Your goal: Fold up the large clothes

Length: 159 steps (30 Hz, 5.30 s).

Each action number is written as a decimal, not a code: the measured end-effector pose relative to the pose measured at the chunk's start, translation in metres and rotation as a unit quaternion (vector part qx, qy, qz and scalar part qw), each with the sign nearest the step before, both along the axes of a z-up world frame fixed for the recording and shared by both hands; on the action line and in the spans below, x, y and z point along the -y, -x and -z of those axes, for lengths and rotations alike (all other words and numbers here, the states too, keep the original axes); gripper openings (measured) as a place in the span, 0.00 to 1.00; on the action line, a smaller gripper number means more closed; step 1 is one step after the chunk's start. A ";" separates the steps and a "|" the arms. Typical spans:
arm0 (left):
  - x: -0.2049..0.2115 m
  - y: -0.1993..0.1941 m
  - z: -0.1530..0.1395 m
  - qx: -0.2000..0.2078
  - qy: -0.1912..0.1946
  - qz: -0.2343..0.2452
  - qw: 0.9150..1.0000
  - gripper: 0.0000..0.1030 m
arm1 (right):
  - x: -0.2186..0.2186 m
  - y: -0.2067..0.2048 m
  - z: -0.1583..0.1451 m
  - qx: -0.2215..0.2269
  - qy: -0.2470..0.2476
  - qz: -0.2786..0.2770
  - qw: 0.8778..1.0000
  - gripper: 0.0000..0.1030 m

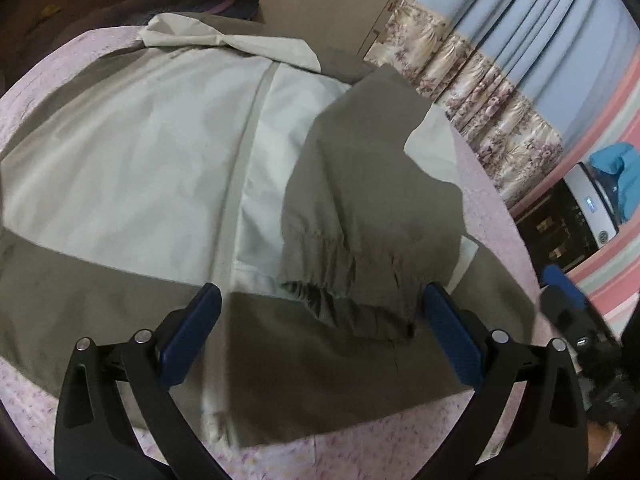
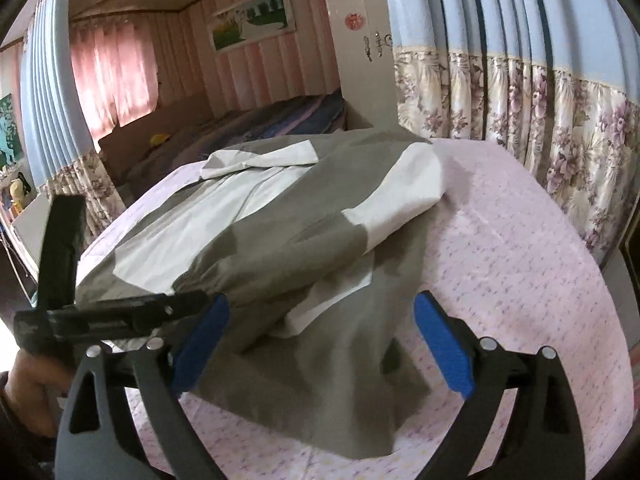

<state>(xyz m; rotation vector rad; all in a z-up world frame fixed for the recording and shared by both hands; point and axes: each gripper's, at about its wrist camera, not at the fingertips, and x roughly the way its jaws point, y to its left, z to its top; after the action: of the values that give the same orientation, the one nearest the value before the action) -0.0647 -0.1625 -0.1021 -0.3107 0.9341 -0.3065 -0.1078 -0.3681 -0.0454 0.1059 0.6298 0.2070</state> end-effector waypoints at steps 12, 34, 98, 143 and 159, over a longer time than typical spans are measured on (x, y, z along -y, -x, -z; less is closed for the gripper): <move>0.006 -0.028 -0.007 0.032 0.003 0.060 0.998 0.08 | 0.016 -0.019 -0.009 0.002 0.007 0.022 1.000 0.91; -0.172 -0.262 -0.081 0.098 -0.266 0.001 0.959 0.10 | -0.003 -0.294 -0.047 -0.022 0.092 0.027 0.995 0.93; -0.145 -0.350 -0.018 0.033 -0.273 -0.069 0.959 0.97 | -0.030 -0.342 0.049 -0.090 0.180 0.077 0.977 0.19; -0.132 -0.428 0.006 0.020 -0.255 -0.082 0.963 0.97 | -0.007 -0.478 0.048 -0.120 0.085 0.123 0.982 0.98; -0.229 -0.103 -0.045 0.097 -0.207 -0.043 0.973 0.97 | 0.057 -0.150 0.004 -0.078 0.012 0.045 0.996 0.98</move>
<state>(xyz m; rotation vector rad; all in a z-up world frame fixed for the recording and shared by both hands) 0.0378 0.0662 -0.0570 0.0624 0.7660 -0.0558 0.0420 -0.4248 -0.0497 0.1271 0.7817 0.1051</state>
